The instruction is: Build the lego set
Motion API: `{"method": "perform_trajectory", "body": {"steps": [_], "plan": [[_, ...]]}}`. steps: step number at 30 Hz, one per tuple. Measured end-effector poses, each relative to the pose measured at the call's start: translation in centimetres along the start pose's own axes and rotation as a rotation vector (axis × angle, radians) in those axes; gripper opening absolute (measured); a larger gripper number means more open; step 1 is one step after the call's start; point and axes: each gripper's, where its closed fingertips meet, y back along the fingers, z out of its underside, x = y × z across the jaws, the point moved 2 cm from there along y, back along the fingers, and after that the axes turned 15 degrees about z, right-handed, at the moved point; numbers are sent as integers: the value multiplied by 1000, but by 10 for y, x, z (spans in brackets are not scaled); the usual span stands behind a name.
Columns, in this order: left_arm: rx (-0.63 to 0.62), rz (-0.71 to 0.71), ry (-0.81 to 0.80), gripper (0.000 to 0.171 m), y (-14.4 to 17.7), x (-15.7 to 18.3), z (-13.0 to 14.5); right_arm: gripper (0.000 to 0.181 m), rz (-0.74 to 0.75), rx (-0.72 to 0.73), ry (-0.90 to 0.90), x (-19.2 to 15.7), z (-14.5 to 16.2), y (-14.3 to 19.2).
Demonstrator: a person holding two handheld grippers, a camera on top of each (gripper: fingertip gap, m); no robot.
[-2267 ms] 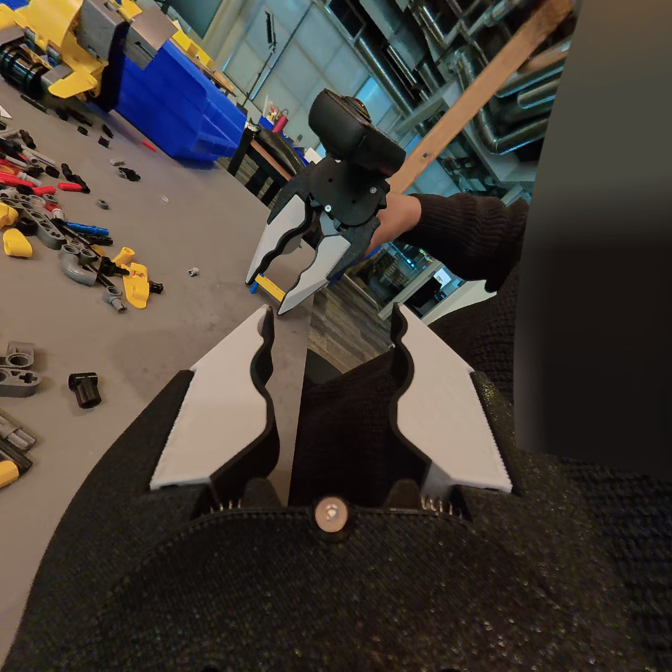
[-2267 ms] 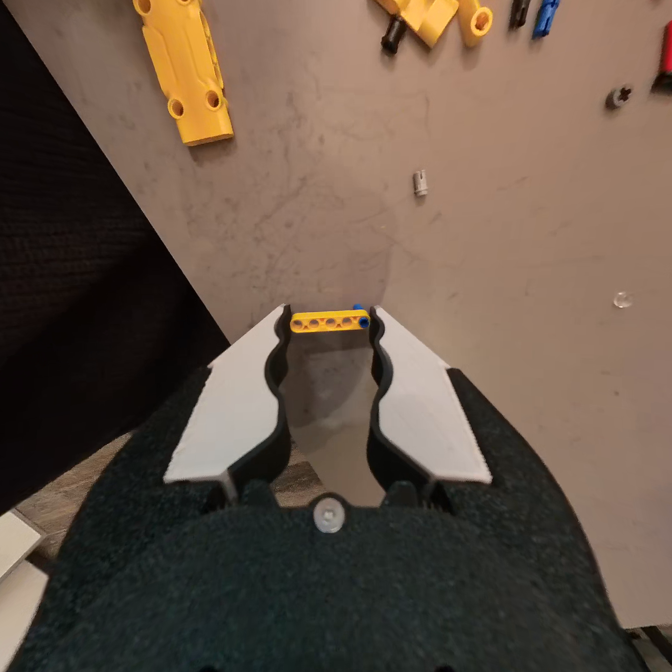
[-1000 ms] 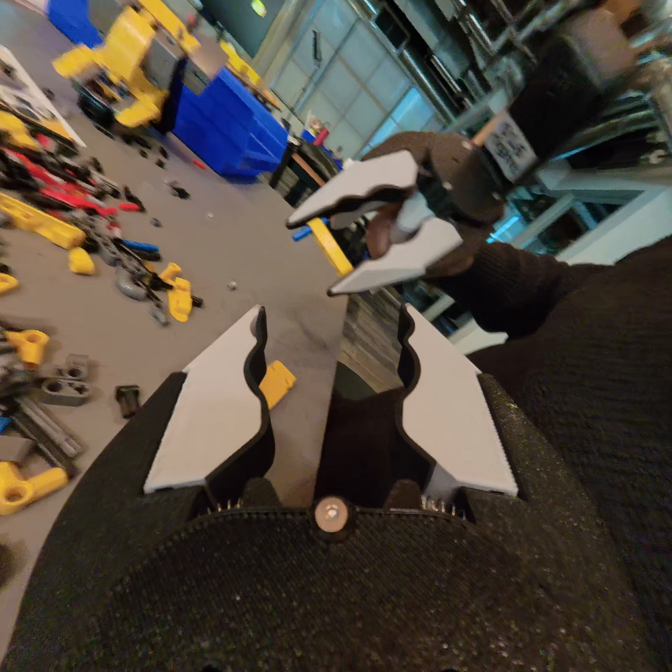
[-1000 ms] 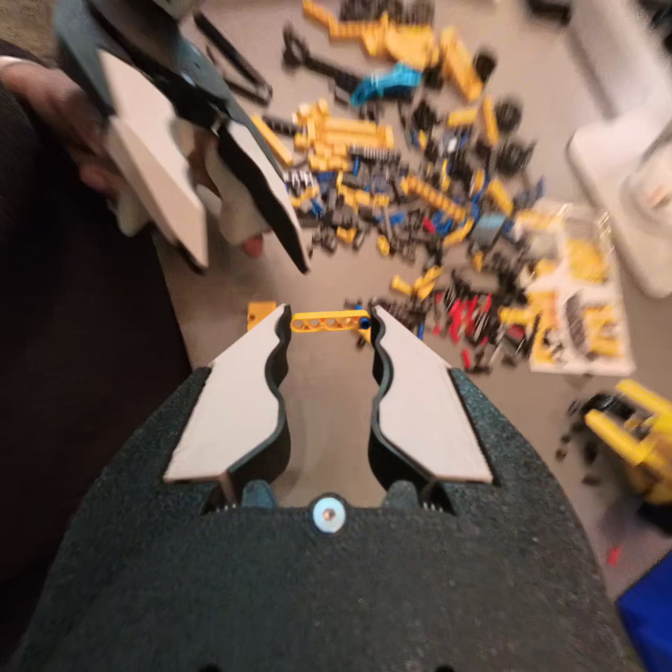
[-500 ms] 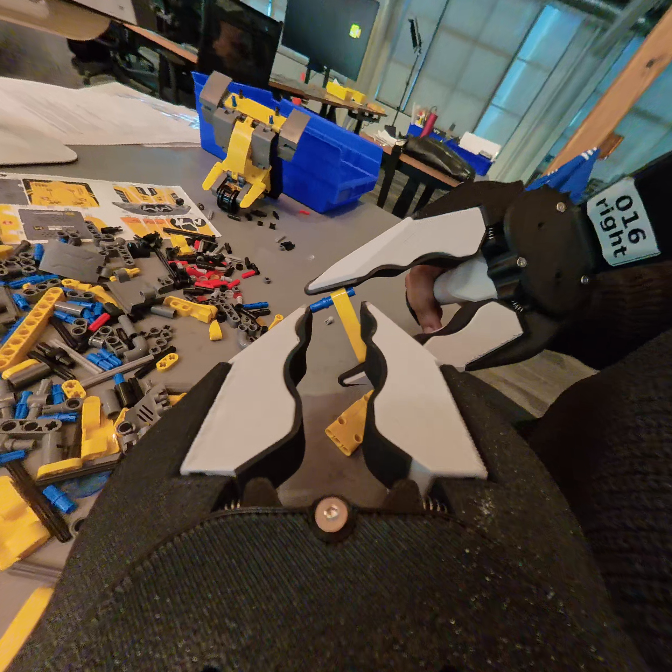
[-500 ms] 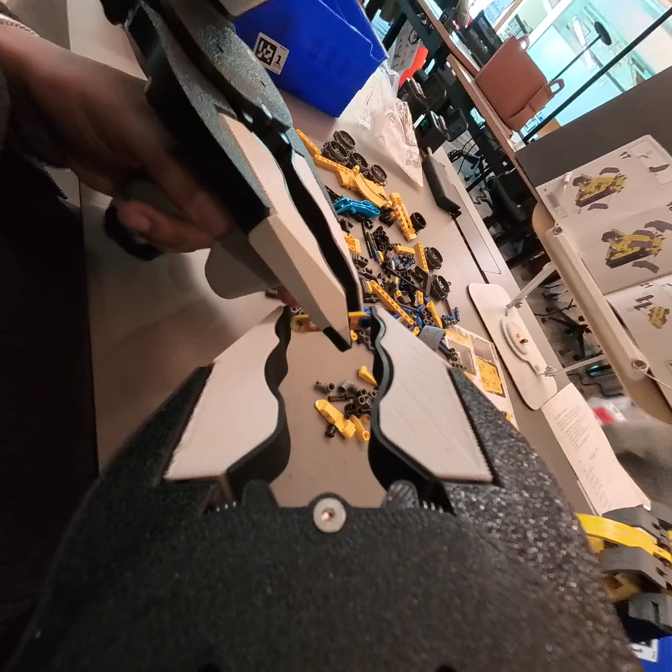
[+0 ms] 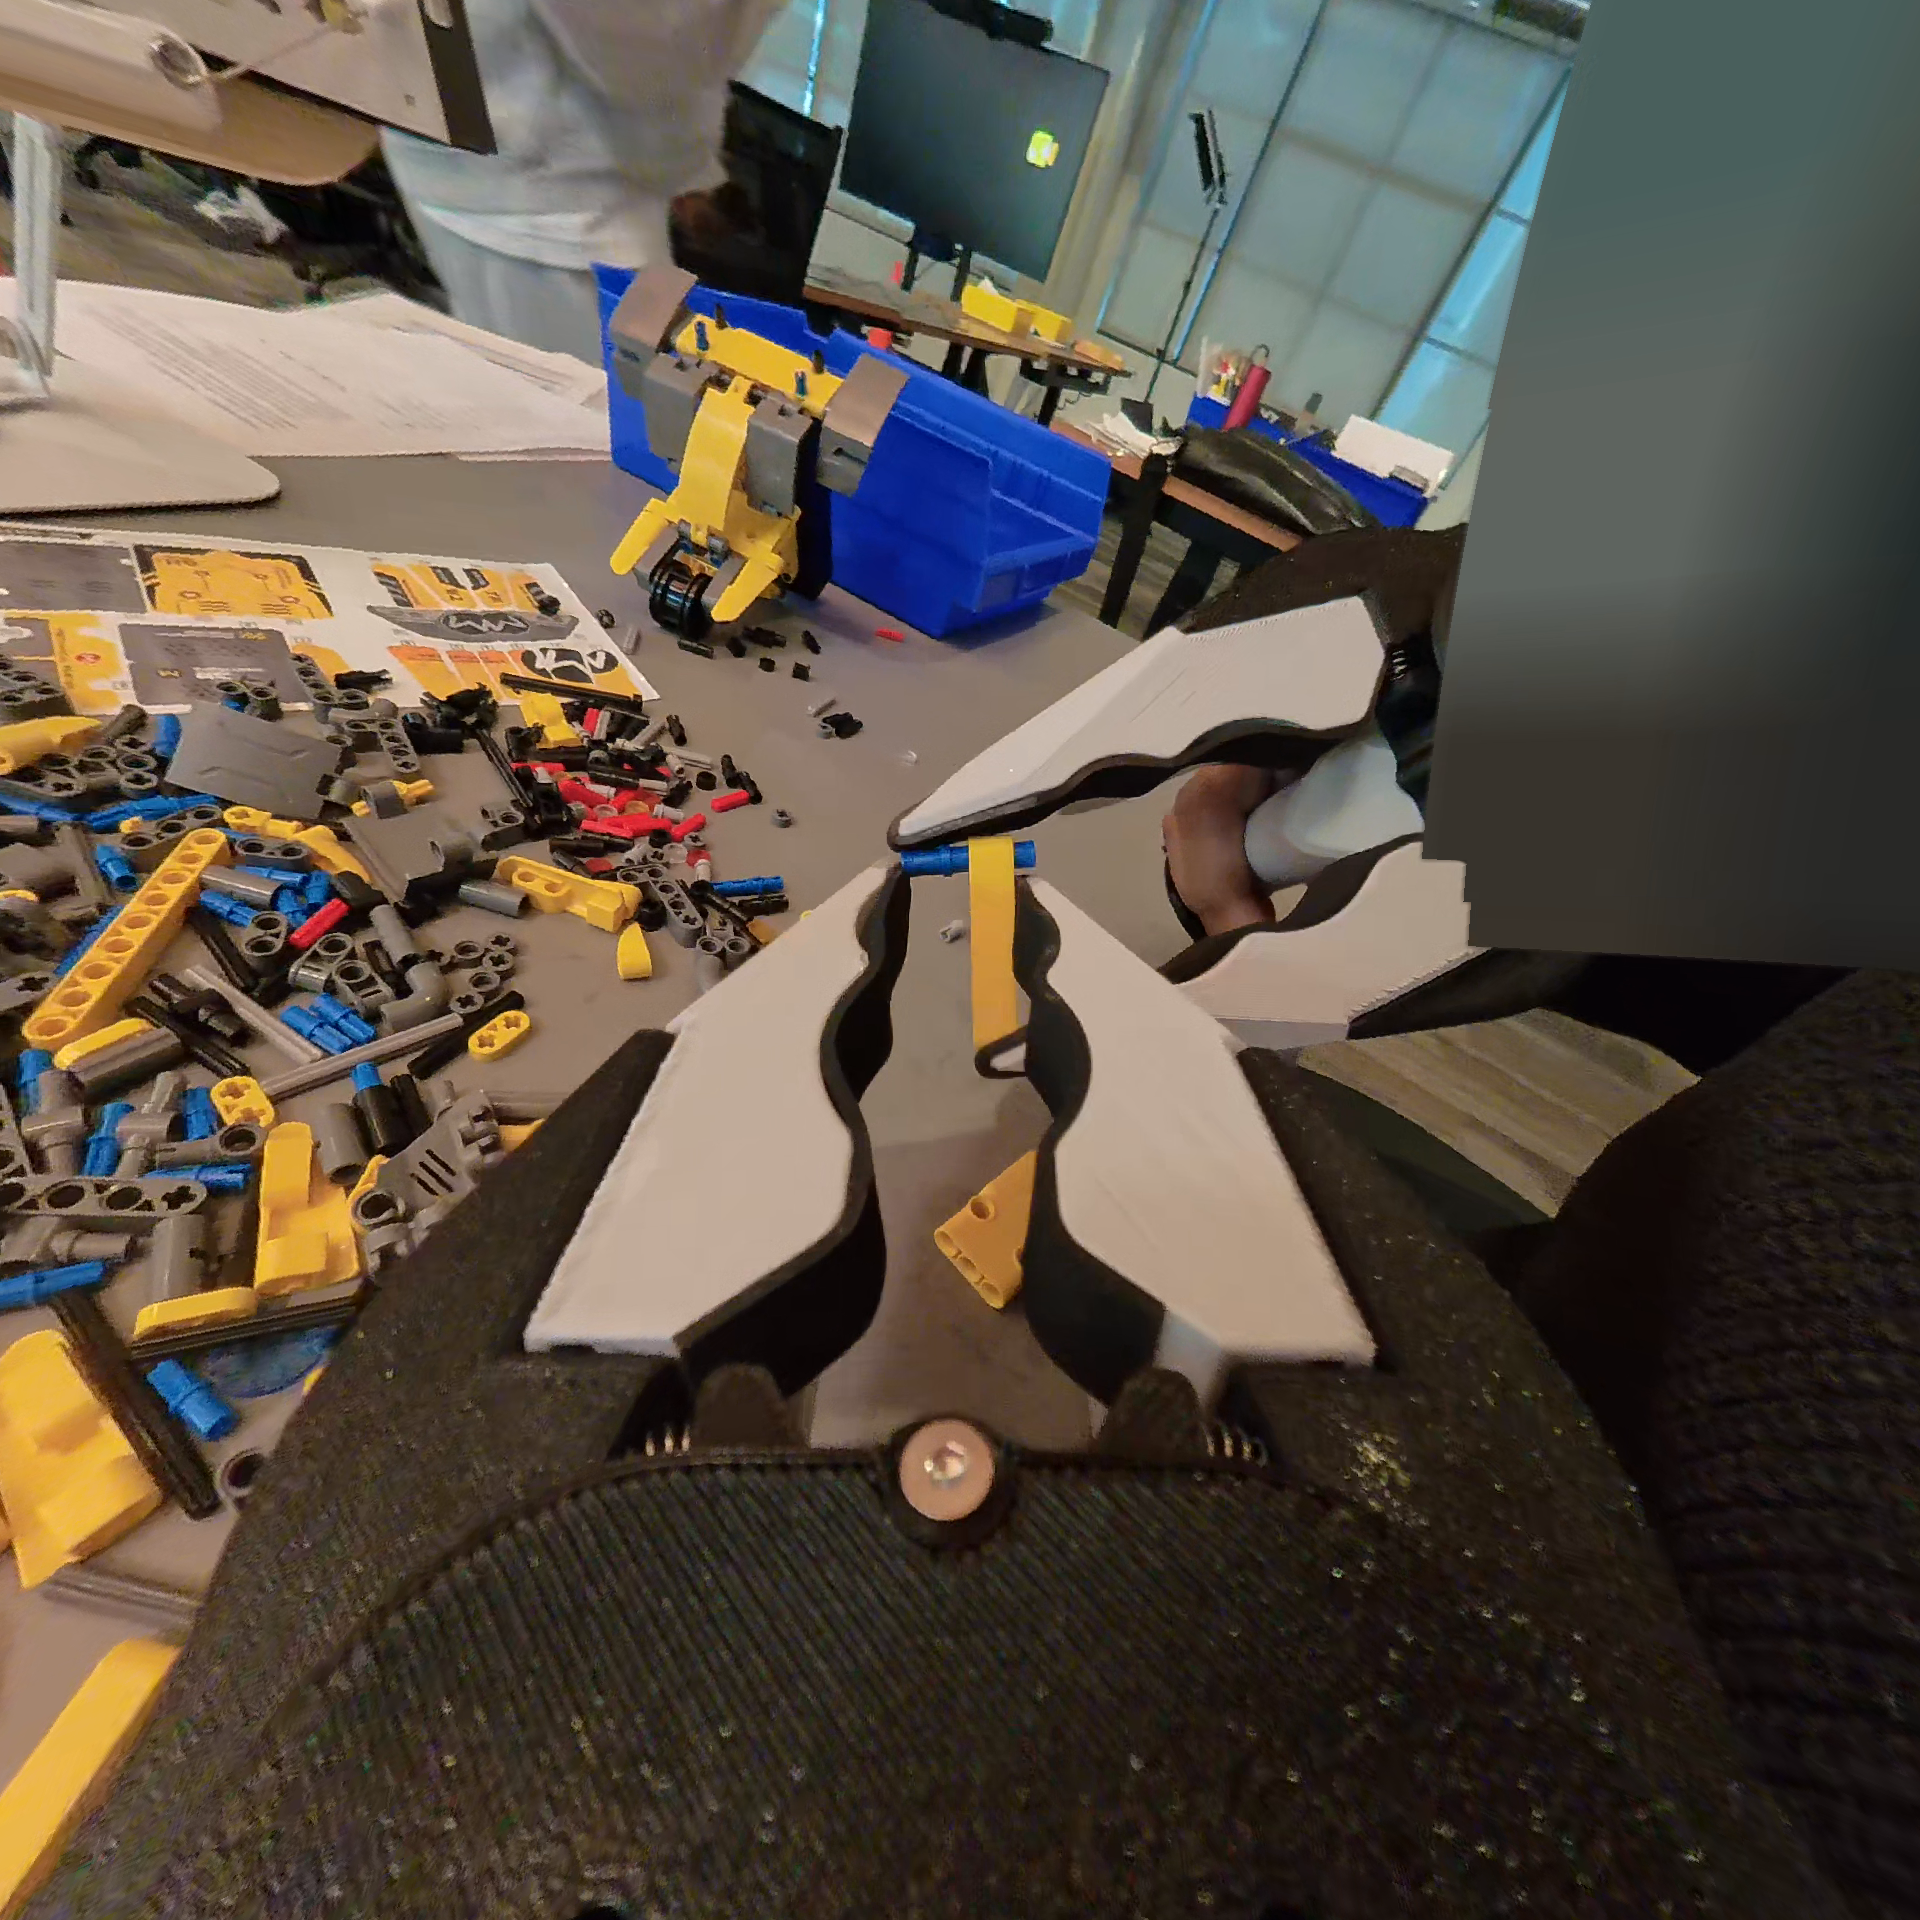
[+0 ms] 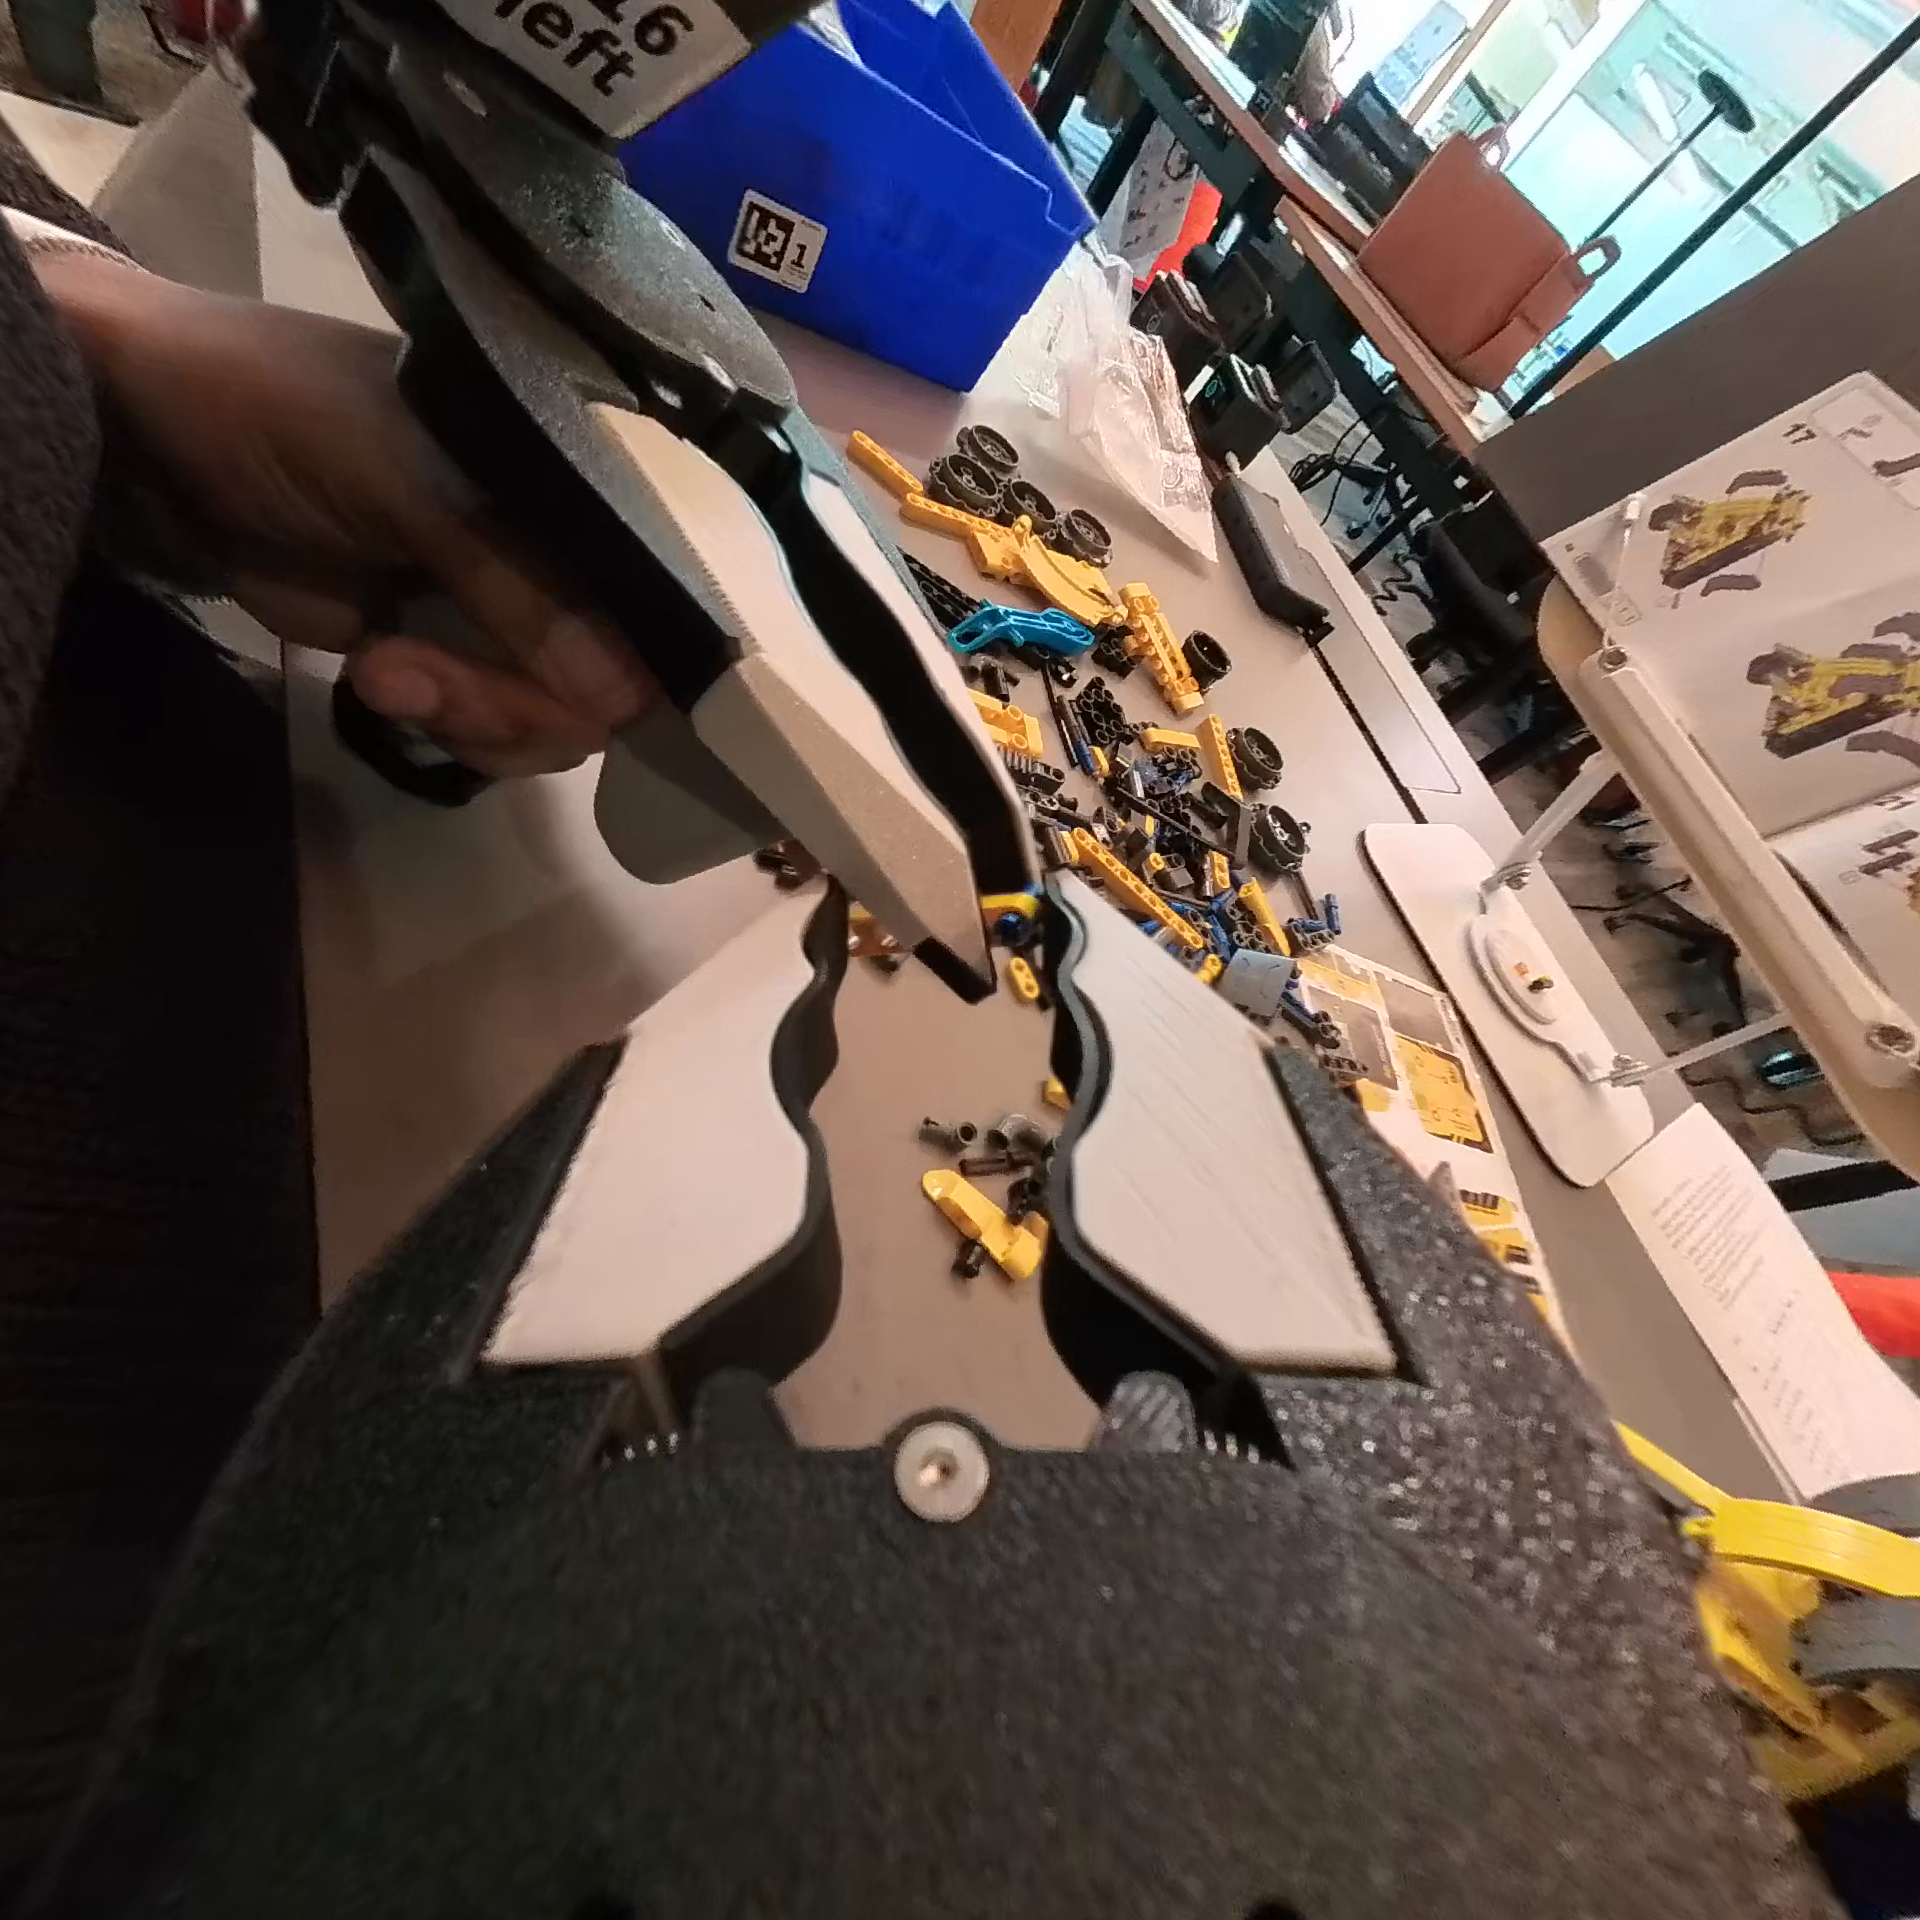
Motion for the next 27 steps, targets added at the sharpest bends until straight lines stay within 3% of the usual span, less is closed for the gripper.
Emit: {"method": "perform_trajectory", "body": {"steps": [14,17,20,27], "plan": [[-40,57,8,15,-3,5,5,44,-144,-50,-179,-2,4,7],[-66,89,-27,15,-3,10,6,48,-300,-44,-393,11,-3,21],[-72,167,-57,14,-2,21,7,37,-420,39,-653,33,-11,34],[-85,291,-160,15,-1,45,9,27,-689,62,-878,12,-7,41]]}}
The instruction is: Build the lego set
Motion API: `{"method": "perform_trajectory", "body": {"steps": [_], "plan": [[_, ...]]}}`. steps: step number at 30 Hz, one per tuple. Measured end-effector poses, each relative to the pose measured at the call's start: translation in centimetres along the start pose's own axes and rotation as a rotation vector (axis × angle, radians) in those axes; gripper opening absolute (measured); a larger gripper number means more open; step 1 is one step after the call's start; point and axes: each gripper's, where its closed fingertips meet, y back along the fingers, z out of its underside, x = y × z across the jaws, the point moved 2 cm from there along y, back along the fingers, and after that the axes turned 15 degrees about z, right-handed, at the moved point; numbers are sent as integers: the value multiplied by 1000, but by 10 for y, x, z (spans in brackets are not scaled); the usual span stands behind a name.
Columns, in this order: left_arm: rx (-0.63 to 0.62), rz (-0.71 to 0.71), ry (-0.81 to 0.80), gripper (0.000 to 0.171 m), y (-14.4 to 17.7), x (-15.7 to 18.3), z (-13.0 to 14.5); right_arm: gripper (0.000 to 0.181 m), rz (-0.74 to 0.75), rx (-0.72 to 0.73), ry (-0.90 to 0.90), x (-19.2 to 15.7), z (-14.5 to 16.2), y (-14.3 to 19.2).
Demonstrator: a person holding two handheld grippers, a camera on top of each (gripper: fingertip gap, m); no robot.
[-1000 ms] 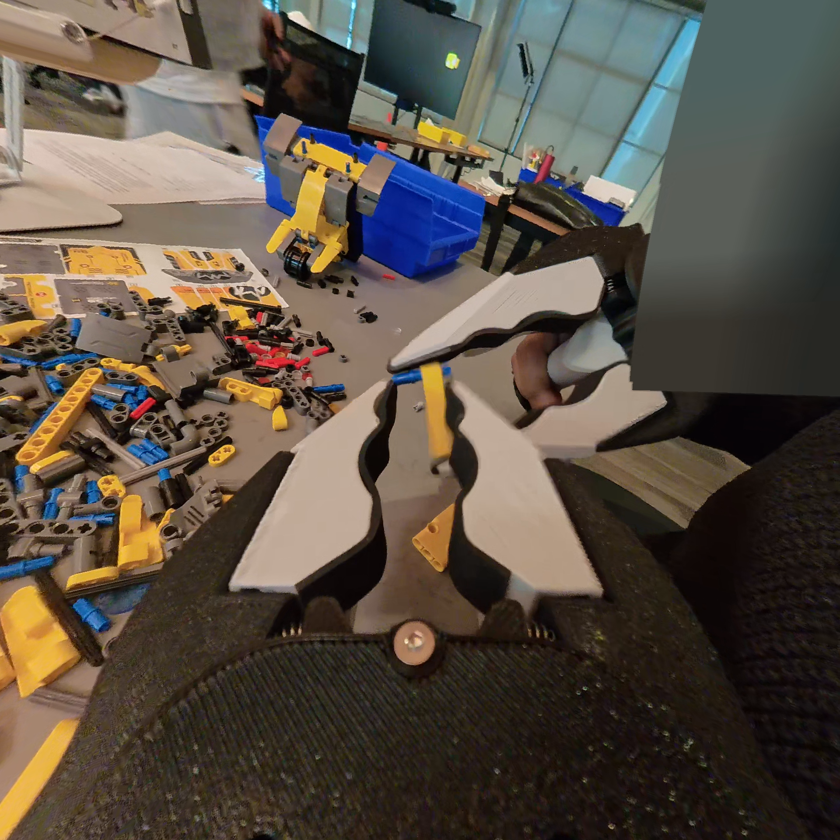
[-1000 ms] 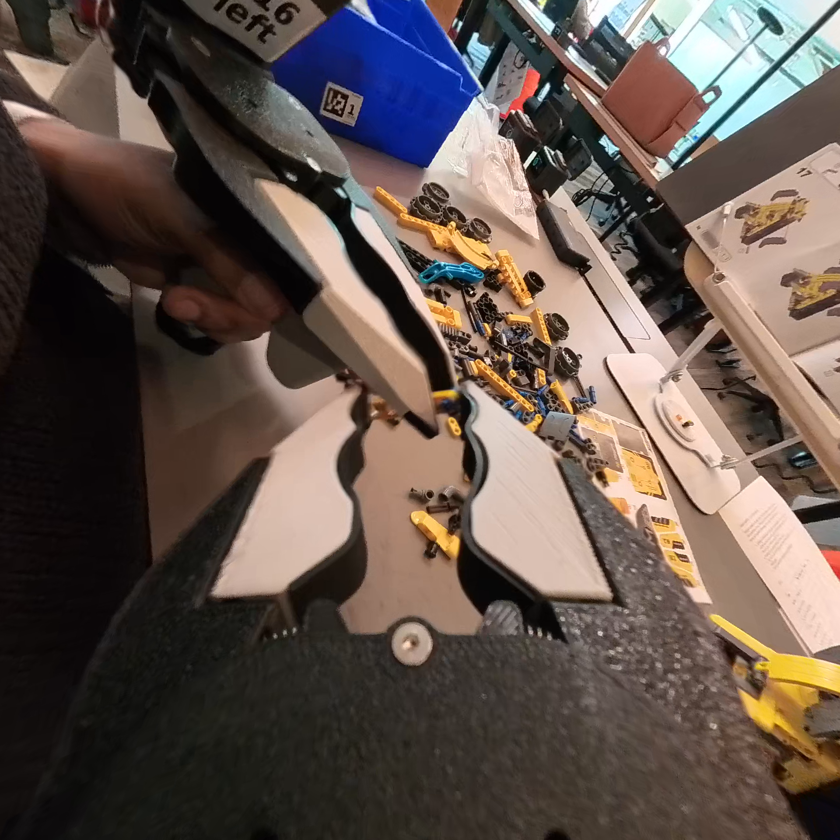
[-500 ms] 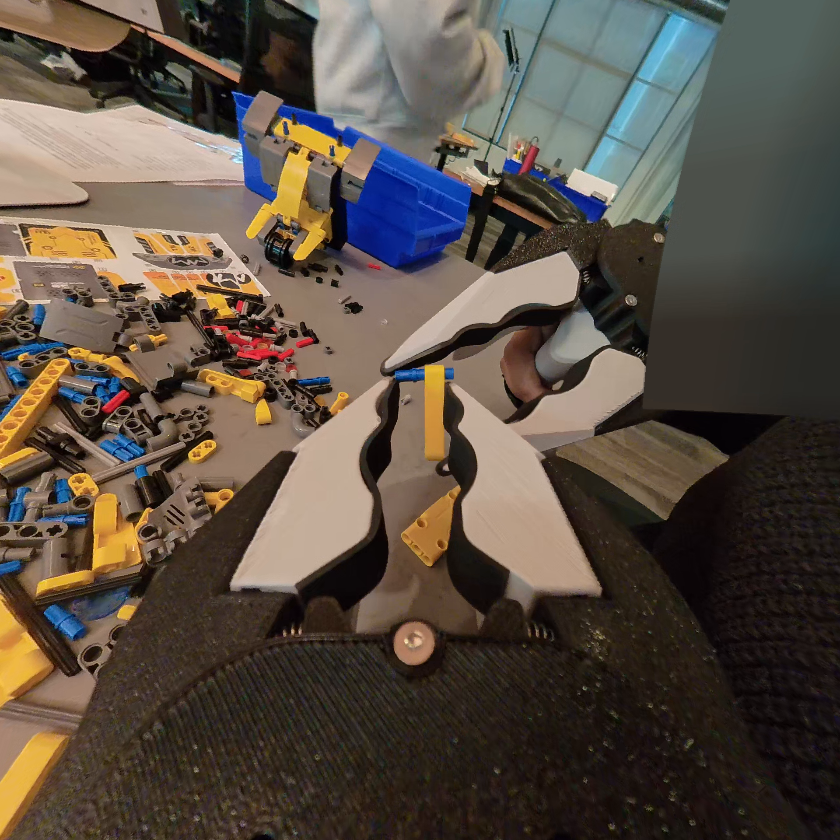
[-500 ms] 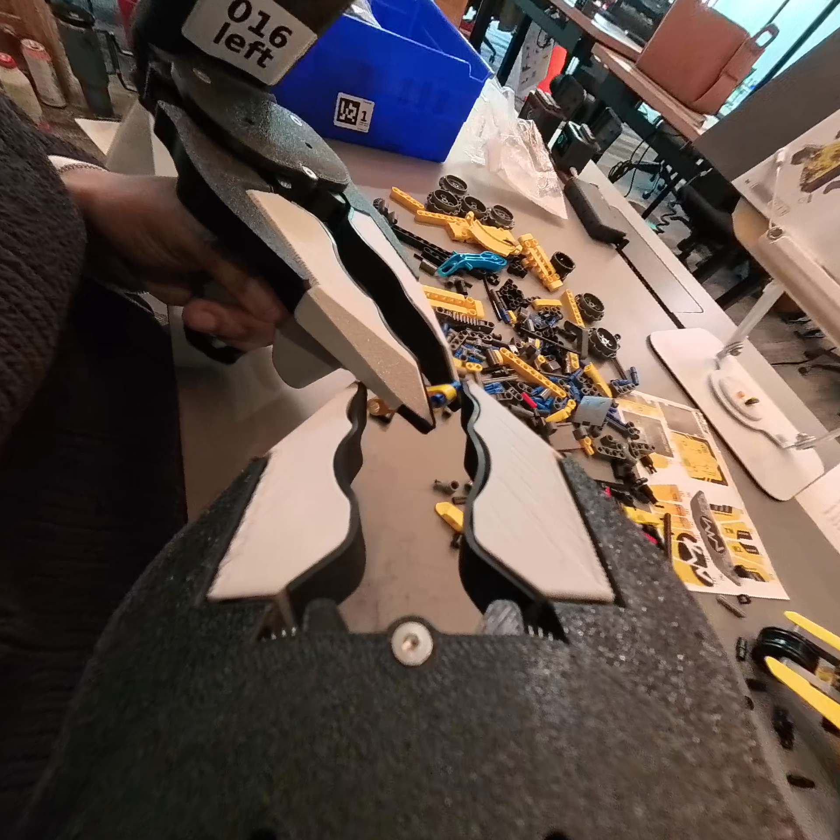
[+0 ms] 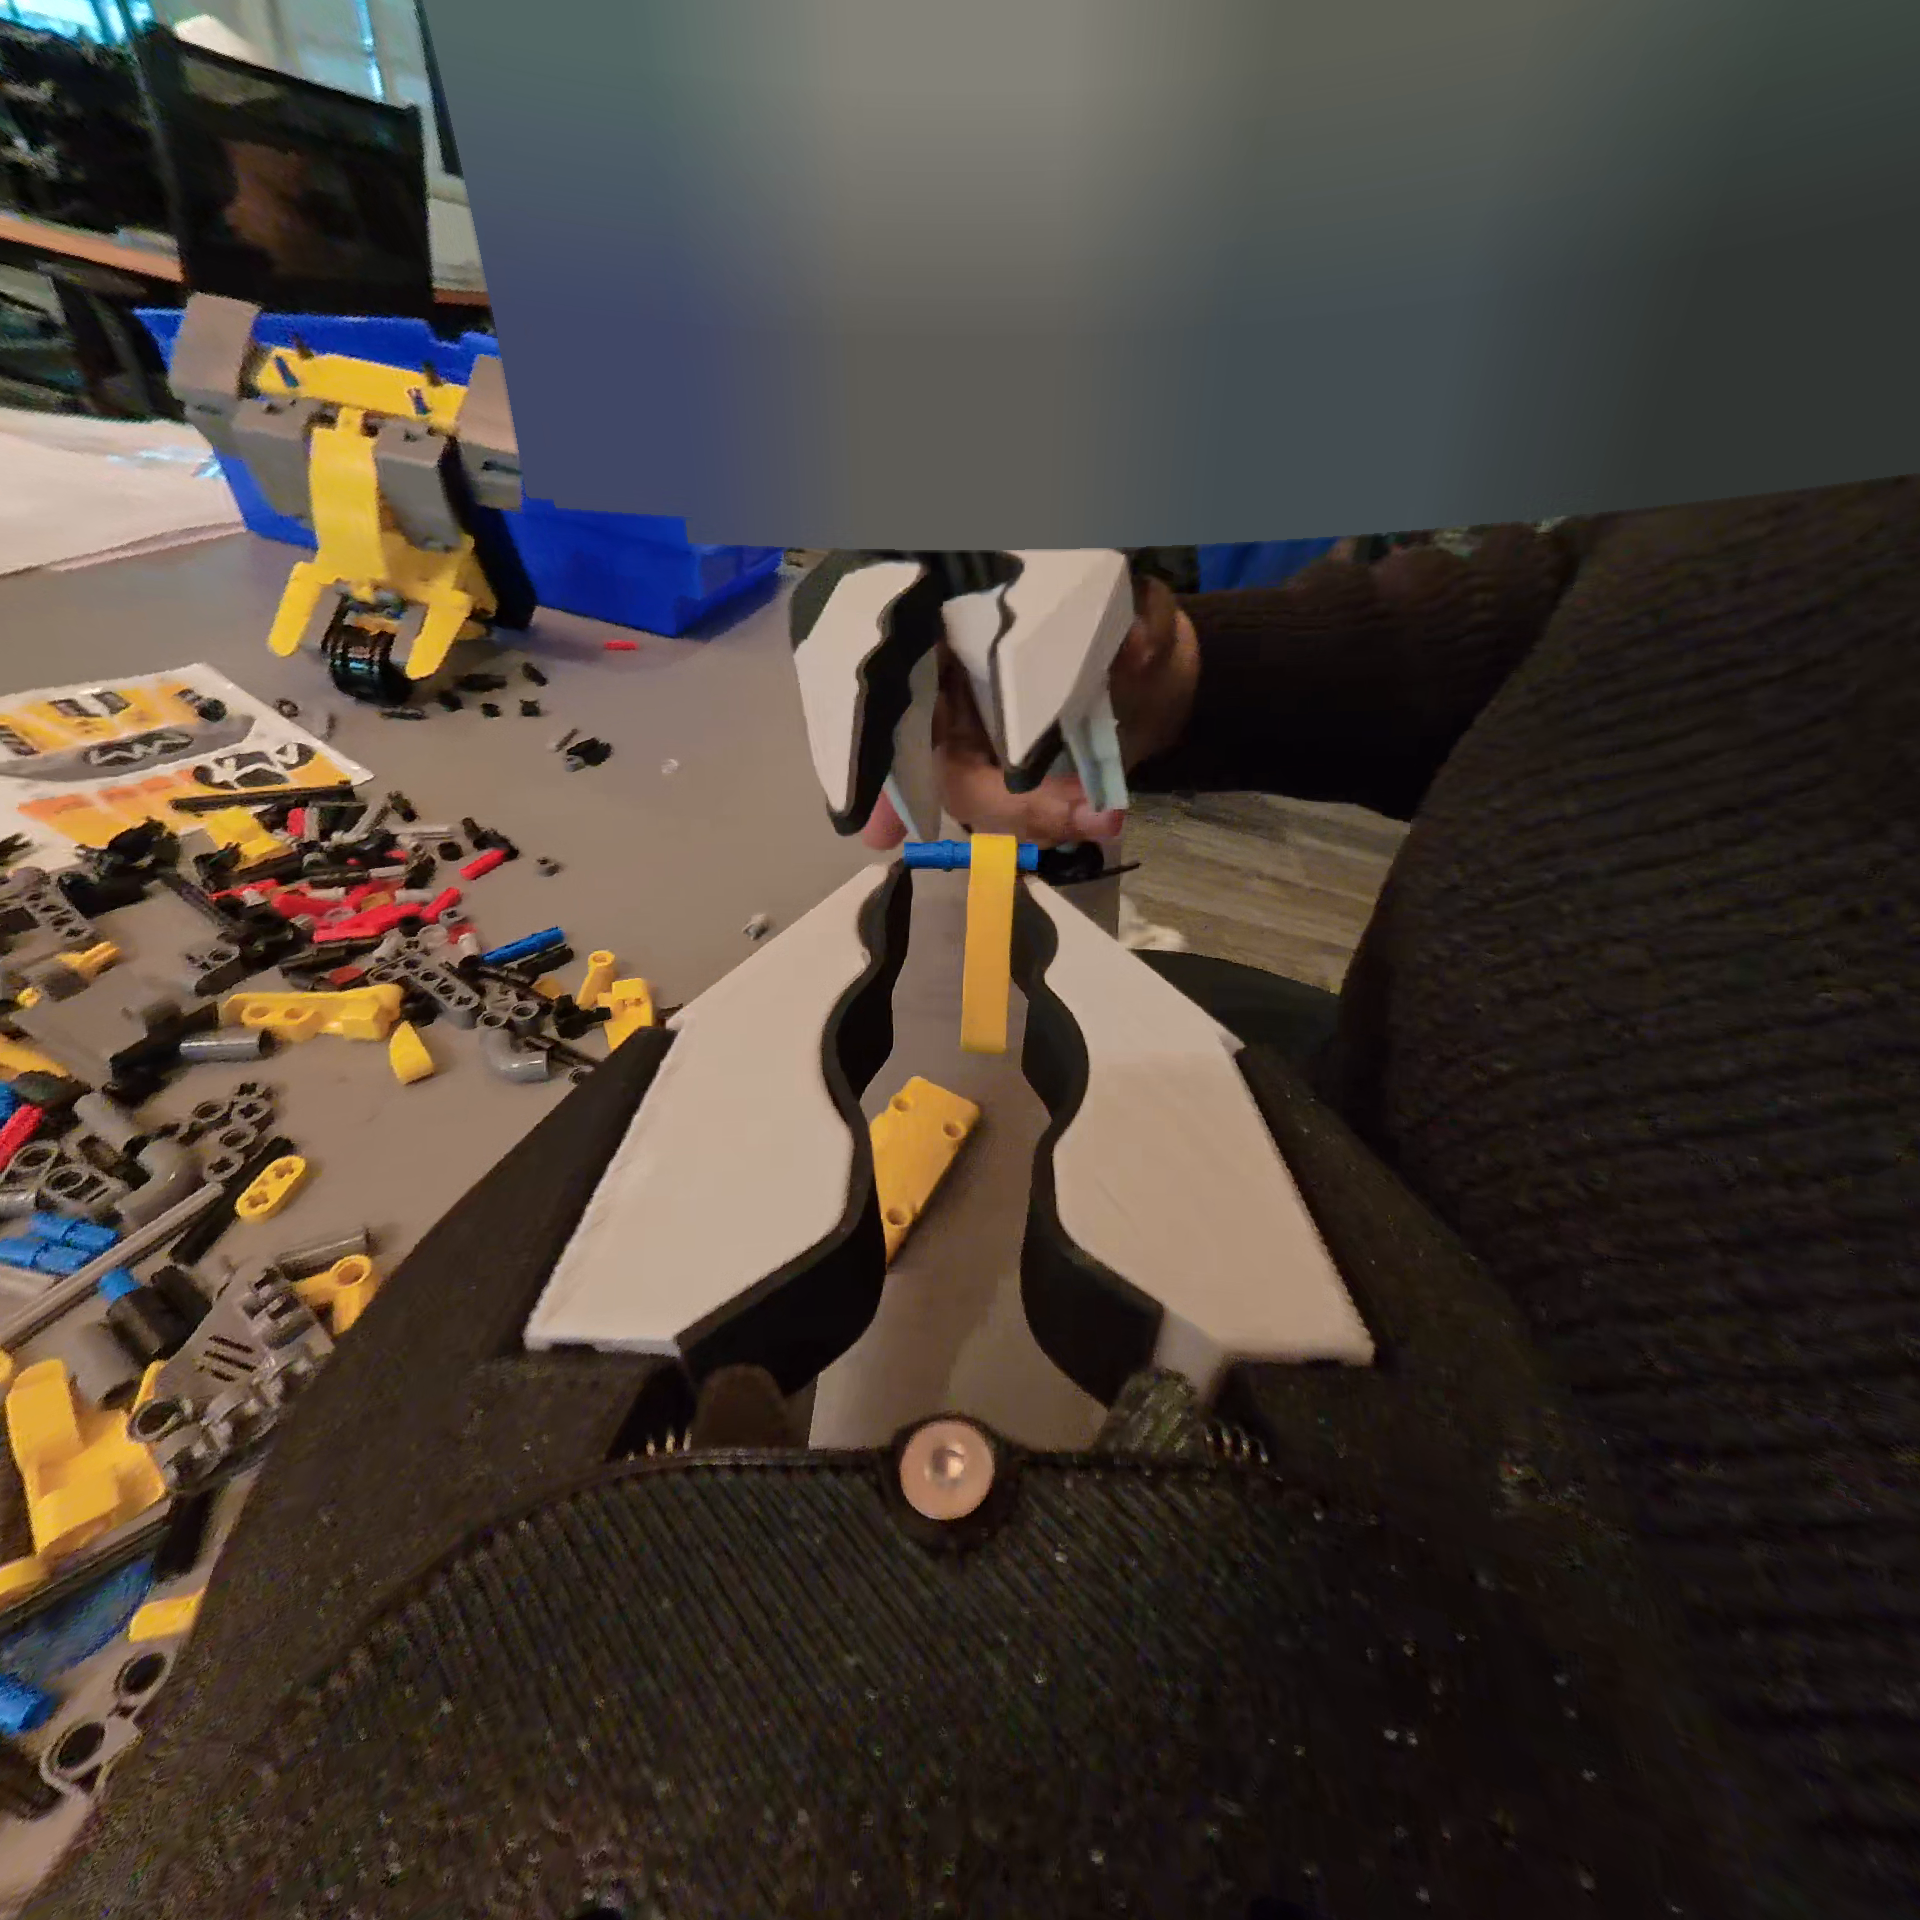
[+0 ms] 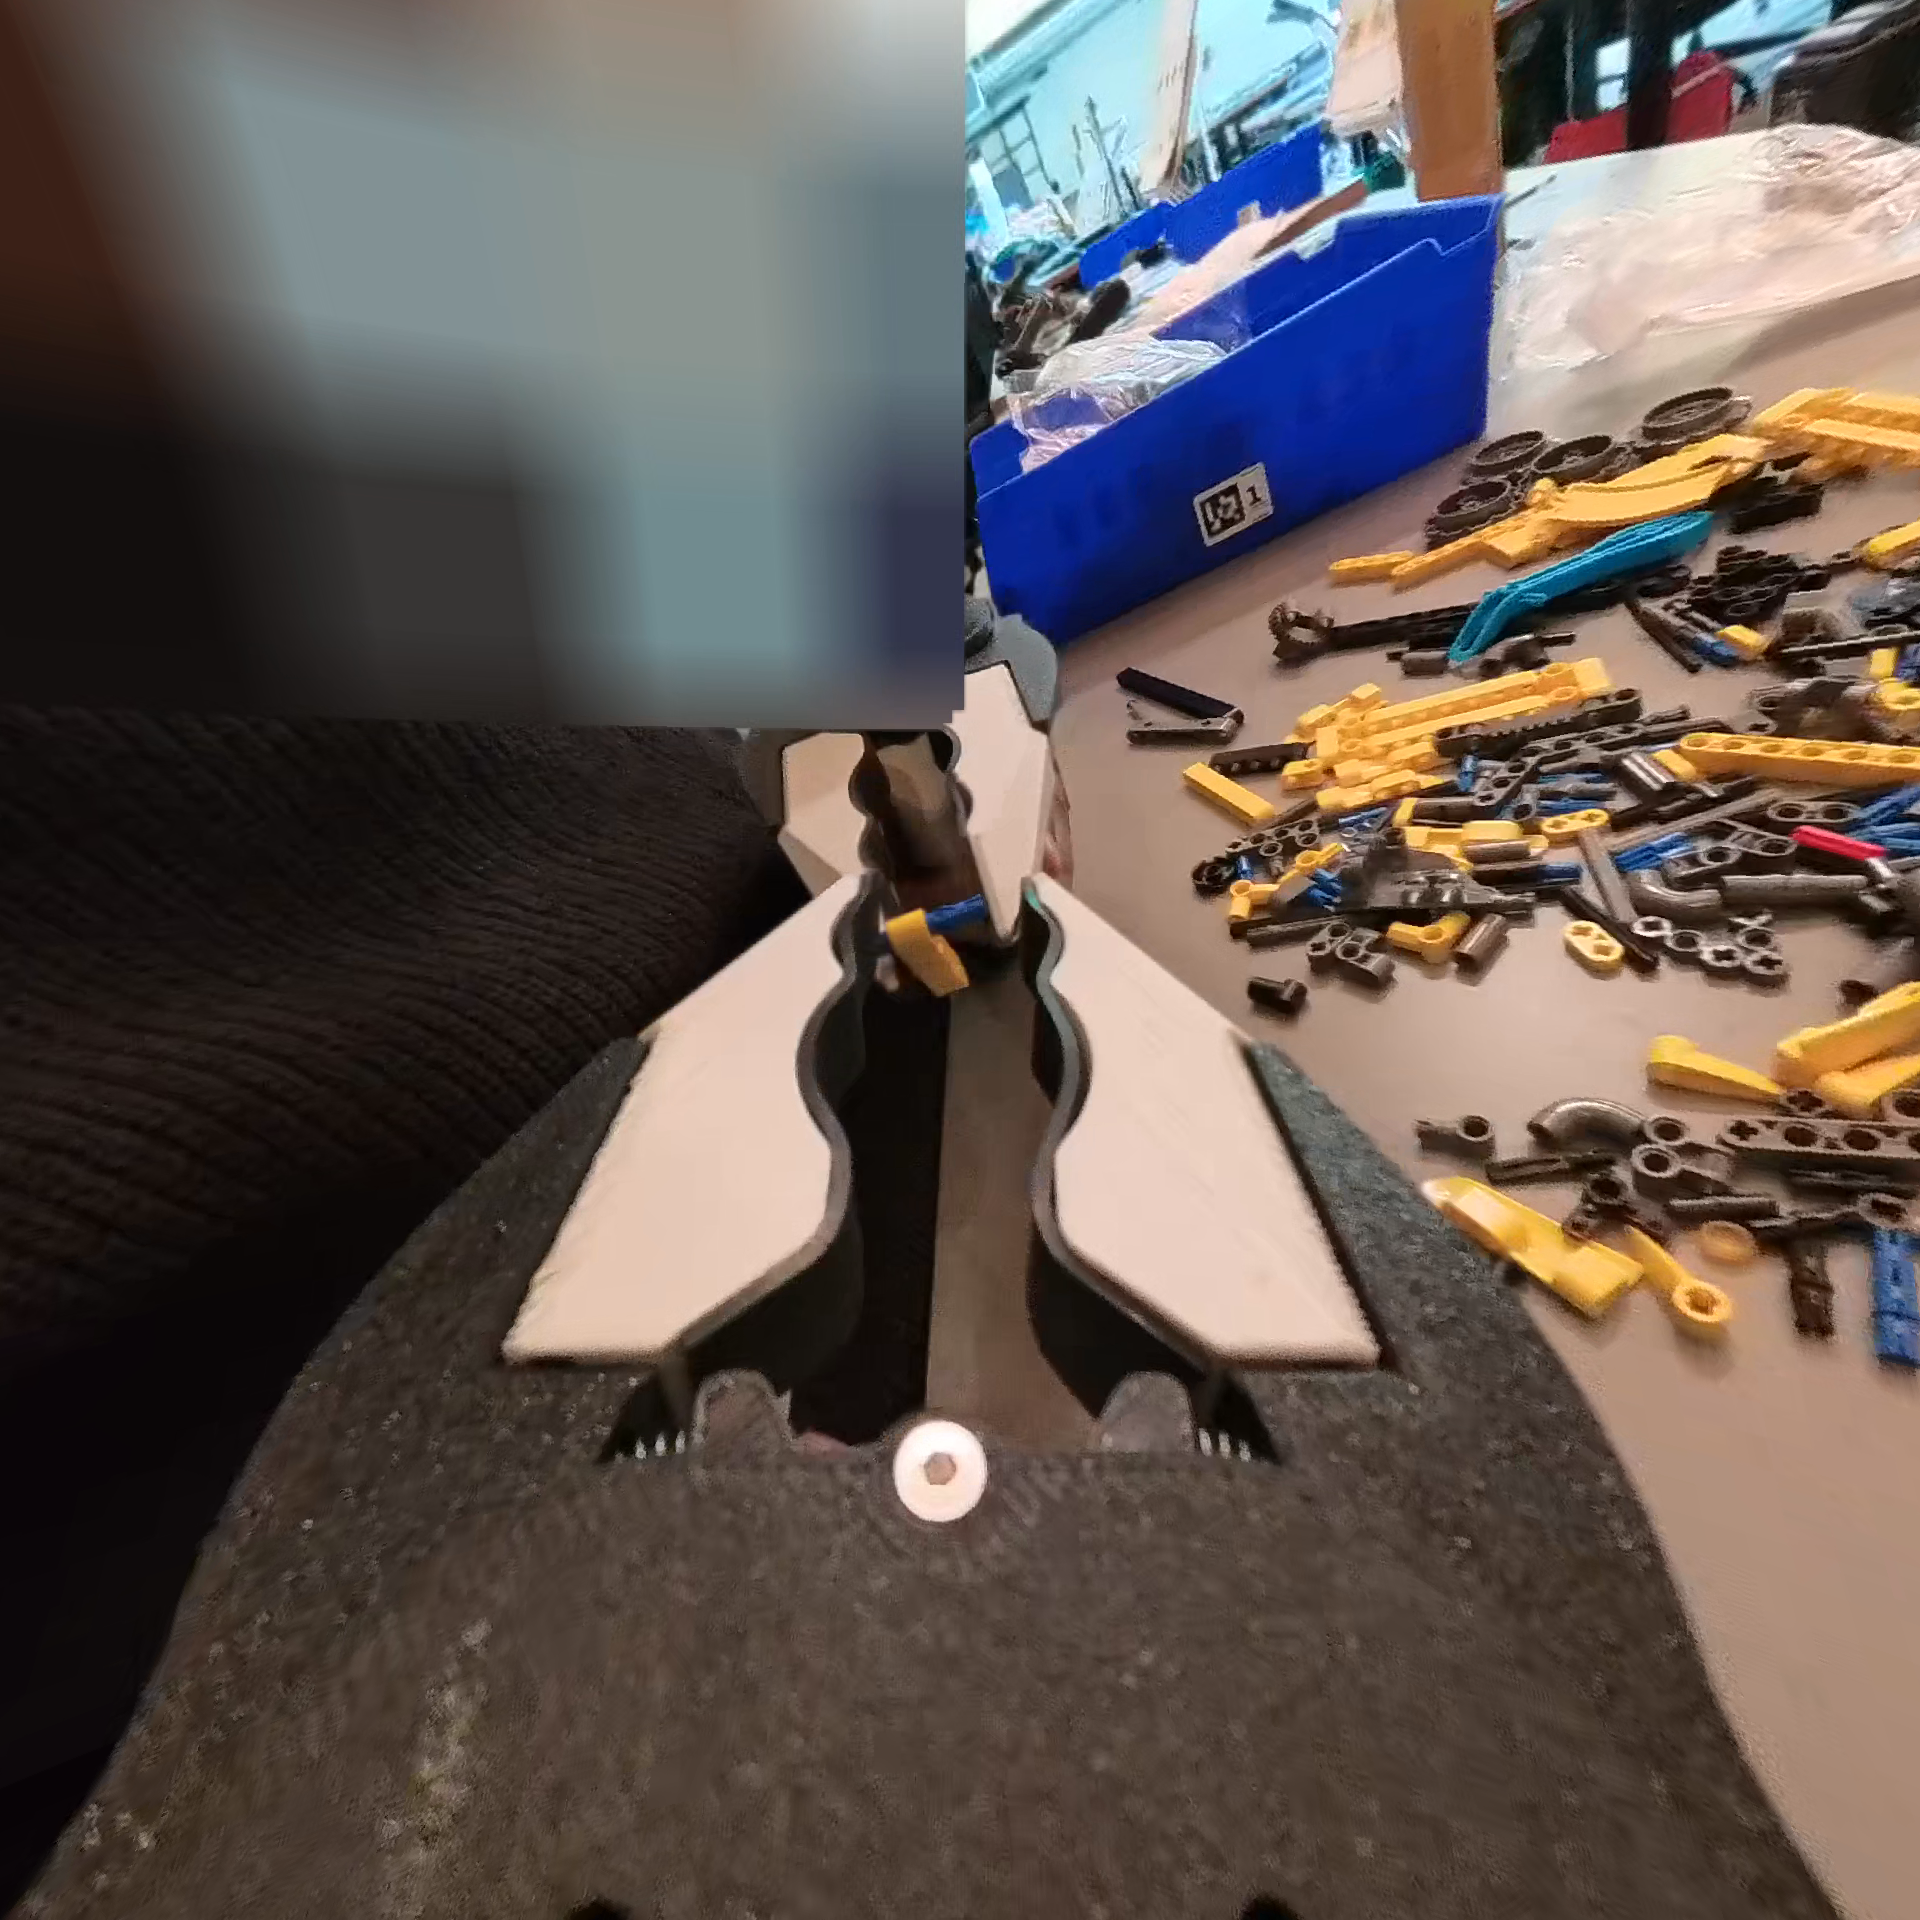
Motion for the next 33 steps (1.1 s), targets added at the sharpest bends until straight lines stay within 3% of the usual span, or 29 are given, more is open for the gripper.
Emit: {"method": "perform_trajectory", "body": {"steps": [6,19,33], "plan": [[61,63,45,15,2,3,-5,28,-53,12,-8,-2,6,-3],[57,139,91,14,0,8,-3,26,-130,45,-35,-6,10,-2],[-62,180,154,8,-5,13,12,21,-129,-43,11,-7,28,-1]]}}
